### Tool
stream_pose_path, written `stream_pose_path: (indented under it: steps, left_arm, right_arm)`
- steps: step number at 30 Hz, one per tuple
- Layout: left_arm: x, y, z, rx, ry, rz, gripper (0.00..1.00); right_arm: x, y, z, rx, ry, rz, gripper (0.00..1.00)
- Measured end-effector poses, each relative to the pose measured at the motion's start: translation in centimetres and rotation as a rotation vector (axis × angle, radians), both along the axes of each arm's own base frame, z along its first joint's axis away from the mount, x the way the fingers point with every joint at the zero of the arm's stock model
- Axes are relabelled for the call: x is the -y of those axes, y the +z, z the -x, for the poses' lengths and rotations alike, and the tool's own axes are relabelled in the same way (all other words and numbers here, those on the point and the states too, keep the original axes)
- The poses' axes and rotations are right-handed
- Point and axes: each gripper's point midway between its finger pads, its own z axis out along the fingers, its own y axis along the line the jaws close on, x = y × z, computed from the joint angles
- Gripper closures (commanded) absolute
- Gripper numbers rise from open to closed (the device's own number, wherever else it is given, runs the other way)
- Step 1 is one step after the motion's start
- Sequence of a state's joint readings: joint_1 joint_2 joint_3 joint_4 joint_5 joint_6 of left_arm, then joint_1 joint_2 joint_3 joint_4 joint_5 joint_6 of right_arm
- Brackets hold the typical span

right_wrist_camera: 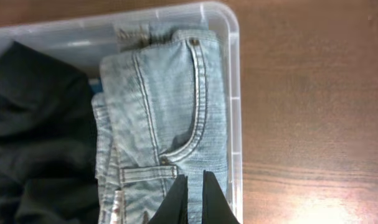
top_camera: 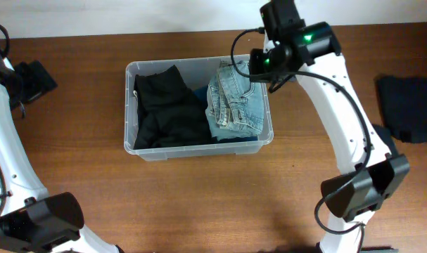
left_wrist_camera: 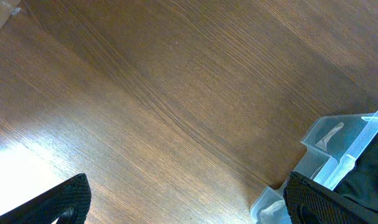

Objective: Pack container
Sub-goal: 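Release the jeans and press them down with the right gripper, then push the jeans flat into the box's right half with the right gripper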

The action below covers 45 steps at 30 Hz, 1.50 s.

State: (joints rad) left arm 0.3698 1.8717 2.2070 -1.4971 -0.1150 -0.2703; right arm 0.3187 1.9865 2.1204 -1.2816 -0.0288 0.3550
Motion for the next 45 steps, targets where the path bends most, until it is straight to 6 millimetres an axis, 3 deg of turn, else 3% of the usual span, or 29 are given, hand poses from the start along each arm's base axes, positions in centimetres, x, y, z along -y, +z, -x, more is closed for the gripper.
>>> stream_pose_path:
  steps: [4, 9, 20, 28, 39, 45]
  left_arm:
    - [0.0, 0.0, 0.0, 0.000, 0.000, 0.000, 0.00]
    - [0.0, 0.0, 0.0, 0.000, 0.000, 0.000, 0.01]
    - [0.0, 0.0, 0.0, 0.000, 0.000, 0.000, 0.01]
    - [0.0, 0.0, 0.0, 0.000, 0.000, 0.000, 0.01]
    - [0.0, 0.0, 0.0, 0.000, 0.000, 0.000, 0.00]
    - [0.0, 0.0, 0.0, 0.000, 0.000, 0.000, 0.00]
  right_arm:
    - [-0.9, -2.9, -0.1, -0.035, 0.019, 0.015, 0.96]
    - [-2.5, -8.3, 0.5, -0.130, 0.070, 0.056, 0.96]
    - [-4.7, -13.4, 0.4, -0.205, 0.116, 0.076, 0.96]
    - [-5.6, -13.1, 0.9, -0.203, 0.164, 0.098, 0.96]
    - [-8.6, -12.0, 3.5, -0.239, 0.247, 0.097, 0.96]
    - [-8.6, -10.3, 4.4, -0.260, 0.258, 0.110, 0.96]
